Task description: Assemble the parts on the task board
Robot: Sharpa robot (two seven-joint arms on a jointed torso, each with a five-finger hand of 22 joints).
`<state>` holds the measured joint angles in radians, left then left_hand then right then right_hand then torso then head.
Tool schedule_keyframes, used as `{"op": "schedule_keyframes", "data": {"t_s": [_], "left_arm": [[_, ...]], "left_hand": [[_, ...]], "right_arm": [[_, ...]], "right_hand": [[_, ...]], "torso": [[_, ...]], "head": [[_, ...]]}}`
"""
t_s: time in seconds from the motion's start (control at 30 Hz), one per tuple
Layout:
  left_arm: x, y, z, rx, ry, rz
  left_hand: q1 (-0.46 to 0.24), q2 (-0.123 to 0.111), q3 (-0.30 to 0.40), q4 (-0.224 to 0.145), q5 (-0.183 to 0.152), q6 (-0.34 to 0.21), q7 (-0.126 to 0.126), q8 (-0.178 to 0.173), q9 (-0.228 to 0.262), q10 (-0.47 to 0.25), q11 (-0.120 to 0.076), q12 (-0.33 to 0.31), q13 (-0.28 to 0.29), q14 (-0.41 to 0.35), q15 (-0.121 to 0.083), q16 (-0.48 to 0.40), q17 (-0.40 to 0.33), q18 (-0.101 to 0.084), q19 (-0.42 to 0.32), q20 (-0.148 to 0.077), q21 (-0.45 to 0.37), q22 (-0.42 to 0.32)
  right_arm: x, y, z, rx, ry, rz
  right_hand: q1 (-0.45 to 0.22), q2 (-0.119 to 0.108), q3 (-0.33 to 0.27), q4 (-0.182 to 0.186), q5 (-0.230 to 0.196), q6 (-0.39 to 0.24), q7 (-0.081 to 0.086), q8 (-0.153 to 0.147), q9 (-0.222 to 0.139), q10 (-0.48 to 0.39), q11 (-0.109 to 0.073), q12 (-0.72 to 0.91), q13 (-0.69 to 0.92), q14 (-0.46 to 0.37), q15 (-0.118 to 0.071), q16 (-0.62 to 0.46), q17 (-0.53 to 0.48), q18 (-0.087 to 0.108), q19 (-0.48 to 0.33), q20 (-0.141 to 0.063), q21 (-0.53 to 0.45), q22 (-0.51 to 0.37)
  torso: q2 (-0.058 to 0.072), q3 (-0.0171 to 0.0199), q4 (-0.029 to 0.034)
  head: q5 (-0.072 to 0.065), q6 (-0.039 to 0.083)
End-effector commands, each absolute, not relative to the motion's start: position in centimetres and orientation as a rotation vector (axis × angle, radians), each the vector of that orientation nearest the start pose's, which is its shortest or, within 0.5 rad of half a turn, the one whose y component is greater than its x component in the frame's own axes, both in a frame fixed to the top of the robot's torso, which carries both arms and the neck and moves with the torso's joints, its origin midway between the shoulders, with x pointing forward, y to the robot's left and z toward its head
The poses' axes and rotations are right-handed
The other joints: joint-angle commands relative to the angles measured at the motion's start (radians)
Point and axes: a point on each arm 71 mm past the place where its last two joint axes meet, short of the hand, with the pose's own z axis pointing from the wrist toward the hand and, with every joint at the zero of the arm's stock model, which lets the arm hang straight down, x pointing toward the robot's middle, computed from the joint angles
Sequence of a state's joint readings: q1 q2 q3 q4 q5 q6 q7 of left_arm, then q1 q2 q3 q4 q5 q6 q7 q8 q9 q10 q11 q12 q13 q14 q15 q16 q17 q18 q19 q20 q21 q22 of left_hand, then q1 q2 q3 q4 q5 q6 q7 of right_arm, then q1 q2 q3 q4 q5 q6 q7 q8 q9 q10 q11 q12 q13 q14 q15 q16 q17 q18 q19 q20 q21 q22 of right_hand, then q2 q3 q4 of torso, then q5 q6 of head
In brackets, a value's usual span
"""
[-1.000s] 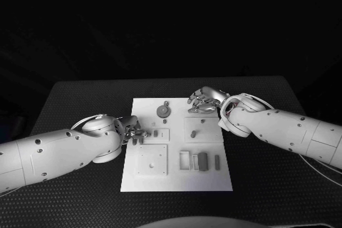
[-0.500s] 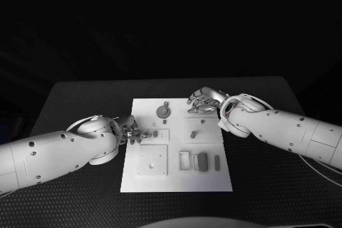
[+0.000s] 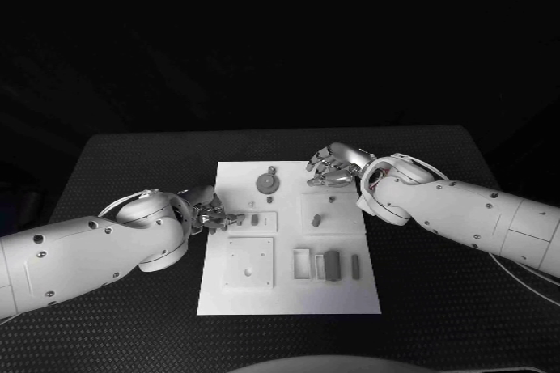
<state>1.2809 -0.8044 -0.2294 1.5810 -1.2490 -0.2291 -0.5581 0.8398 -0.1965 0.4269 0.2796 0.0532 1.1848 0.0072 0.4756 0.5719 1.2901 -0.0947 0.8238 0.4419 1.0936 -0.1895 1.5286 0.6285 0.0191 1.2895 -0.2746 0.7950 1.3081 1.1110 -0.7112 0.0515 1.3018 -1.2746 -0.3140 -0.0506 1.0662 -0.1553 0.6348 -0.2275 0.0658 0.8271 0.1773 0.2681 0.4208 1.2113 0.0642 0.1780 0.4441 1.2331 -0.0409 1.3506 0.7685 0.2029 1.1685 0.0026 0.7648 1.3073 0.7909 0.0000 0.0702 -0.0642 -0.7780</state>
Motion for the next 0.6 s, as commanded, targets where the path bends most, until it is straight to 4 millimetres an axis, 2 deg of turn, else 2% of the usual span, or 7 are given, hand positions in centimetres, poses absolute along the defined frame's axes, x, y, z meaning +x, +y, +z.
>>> {"op": "schedule_keyframes", "data": {"t_s": [0.03,0.27,0.43,0.57,0.6], "left_arm": [[46.9,19.7,-22.2,-0.188,2.003,-0.365],[47.7,20.9,-21.2,-0.289,1.99,-0.393],[48.3,21.5,-21.0,-0.36,1.986,-0.412],[48.9,22.0,-20.7,-0.415,1.96,-0.427],[49.1,22.0,-20.6,-0.428,1.947,-0.44]], "left_hand": [[0.01,0.008,-0.022,0.012,-0.004,-0.002,0.001,-0.006,0.001,-0.006,0.001,0.002,-0.002,-0.001,-0.009,0.002,-0.002,0.086,-0.008,0.0,-0.004,0.016],[0.027,0.039,-0.057,0.013,-0.004,-0.011,0.005,-0.018,-0.001,-0.016,0.004,-0.006,-0.009,-0.009,-0.006,-0.007,-0.006,0.086,-0.018,0.0,-0.015,0.012],[0.073,0.06,-0.085,0.013,-0.003,-0.044,0.023,-0.047,-0.011,-0.048,0.022,-0.028,-0.023,-0.032,0.011,-0.036,-0.021,0.081,-0.045,0.007,-0.044,0.002],[0.098,0.068,-0.102,0.013,-0.003,-0.055,0.03,-0.061,-0.016,-0.057,0.028,-0.037,-0.029,-0.037,0.017,-0.049,-0.03,0.077,-0.051,0.011,-0.057,-0.003],[0.111,0.066,-0.107,0.013,-0.003,-0.073,0.038,-0.073,-0.02,-0.069,0.035,-0.047,-0.035,-0.045,0.024,-0.062,-0.037,0.075,-0.061,0.015,-0.07,-0.009]], "right_arm": [[51.9,-19.9,-21.4,0.094,1.708,0.727],[51.9,-19.9,-21.4,0.095,1.706,0.726],[51.9,-19.9,-21.3,0.095,1.704,0.727],[51.9,-19.9,-21.3,0.096,1.703,0.727],[51.9,-20.0,-21.3,0.096,1.702,0.726]], "right_hand": [[-0.001,0.0,0.0,-0.002,0.001,0.0,0.005,0.004,-0.001,0.001,0.008,0.005,0.001,-0.007,0.002,-0.005,-0.001,0.059,-0.002,-0.007,-0.004,0.02],[-0.002,0.0,0.0,-0.002,0.001,0.0,0.005,0.004,-0.001,0.001,0.008,0.005,0.001,-0.007,0.002,-0.005,-0.001,0.059,-0.002,-0.007,-0.004,0.02],[-0.002,0.0,0.0,-0.002,0.001,0.0,0.005,0.004,-0.001,0.001,0.008,0.005,0.001,-0.007,0.002,-0.005,-0.001,0.059,-0.002,-0.007,-0.004,0.02],[-0.002,0.0,0.0,-0.002,0.001,0.0,0.005,0.004,-0.001,0.001,0.008,0.006,0.001,-0.007,0.002,-0.005,-0.001,0.059,-0.002,-0.007,-0.004,0.02],[-0.002,0.0,0.0,-0.002,0.001,0.0,0.005,0.004,-0.001,0.001,0.008,0.006,0.002,-0.007,0.002,-0.005,-0.001,0.059,-0.002,-0.007,-0.004,0.02]], "torso": [[0.0,0.0004,0.0001],[0.0,0.0005,0.0008],[0.0,0.0007,0.0002],[0.0,0.0003,-0.0005],[0.0,0.0005,-0.0005]], "head": [[0.0,-0.001],[0.002,0.001],[0.002,0.003],[0.001,0.003],[0.001,0.004]]}}
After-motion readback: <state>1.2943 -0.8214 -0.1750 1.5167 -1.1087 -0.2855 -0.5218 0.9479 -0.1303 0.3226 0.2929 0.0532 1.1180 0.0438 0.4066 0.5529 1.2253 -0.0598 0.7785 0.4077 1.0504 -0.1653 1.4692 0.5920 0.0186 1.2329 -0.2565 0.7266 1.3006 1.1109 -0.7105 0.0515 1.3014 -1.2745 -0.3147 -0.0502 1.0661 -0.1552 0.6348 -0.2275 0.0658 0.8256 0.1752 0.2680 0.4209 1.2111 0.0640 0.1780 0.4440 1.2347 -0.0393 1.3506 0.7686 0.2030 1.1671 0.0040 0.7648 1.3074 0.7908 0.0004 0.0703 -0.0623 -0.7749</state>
